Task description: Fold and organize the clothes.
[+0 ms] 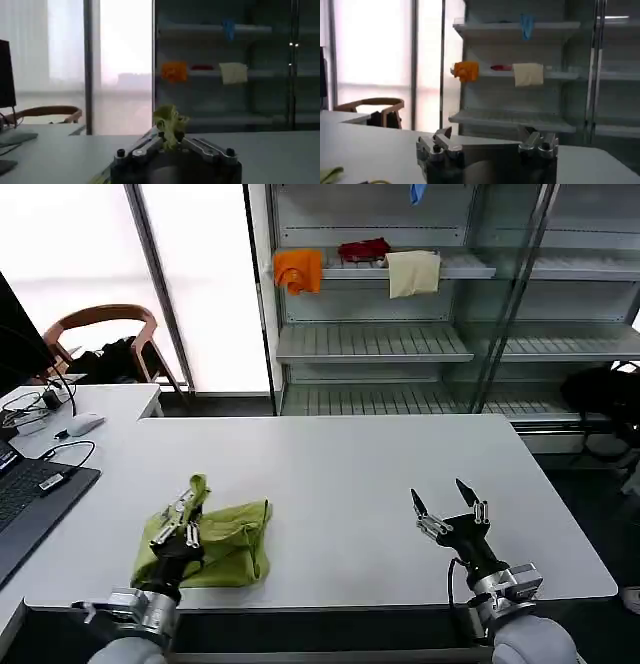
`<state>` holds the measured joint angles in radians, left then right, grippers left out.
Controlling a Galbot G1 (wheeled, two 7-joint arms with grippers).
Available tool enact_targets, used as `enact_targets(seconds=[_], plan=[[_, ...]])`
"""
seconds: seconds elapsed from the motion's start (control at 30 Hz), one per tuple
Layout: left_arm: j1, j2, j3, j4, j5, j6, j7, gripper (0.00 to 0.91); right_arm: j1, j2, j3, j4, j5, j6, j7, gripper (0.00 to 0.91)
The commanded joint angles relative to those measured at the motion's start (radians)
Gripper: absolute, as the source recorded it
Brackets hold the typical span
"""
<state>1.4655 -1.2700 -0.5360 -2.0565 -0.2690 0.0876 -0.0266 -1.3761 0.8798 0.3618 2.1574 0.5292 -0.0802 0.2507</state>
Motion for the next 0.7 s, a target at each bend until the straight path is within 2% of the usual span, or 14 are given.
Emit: enact_targets(seconds=[0.03, 0.17, 0.23, 0.27, 0.47, 0.7], plan=[[-0.015, -0.027, 0.147, 0.110, 0.150, -0.065, 0.020, 0.010, -0.001, 0.003, 0.000, 0.001, -0.001, 0.001, 0.000, 0.907], [-0.019, -0.027, 0.156, 0.111, 0.164, -0.063, 0.023, 0.010, -0.004, 0.004, -0.002, -0.002, -0.002, 0.002, -0.001, 0.907], [-0.024, -0.026, 0.157, 0.118, 0.177, -0.054, 0.022, 0.040, -0.003, 0.004, -0.003, -0.003, -0.002, 0.003, -0.001, 0.907], [-0.025, -0.025, 0.157, 0.120, 0.182, -0.048, 0.023, 0.907, -0.003, 0.004, -0.004, -0.003, -0.002, 0.003, -0.002, 0.907], [-0.010, -0.023, 0.162, 0.074, 0.192, -0.032, 0.019, 0.907, 0.000, 0.005, -0.005, -0.005, -0.002, 0.003, -0.002, 0.907], [0.006, -0.009, 0.200, -0.062, 0.205, 0.002, 0.023, 0.907, 0.012, 0.008, -0.013, -0.004, -0.014, 0.000, -0.003, 0.907]])
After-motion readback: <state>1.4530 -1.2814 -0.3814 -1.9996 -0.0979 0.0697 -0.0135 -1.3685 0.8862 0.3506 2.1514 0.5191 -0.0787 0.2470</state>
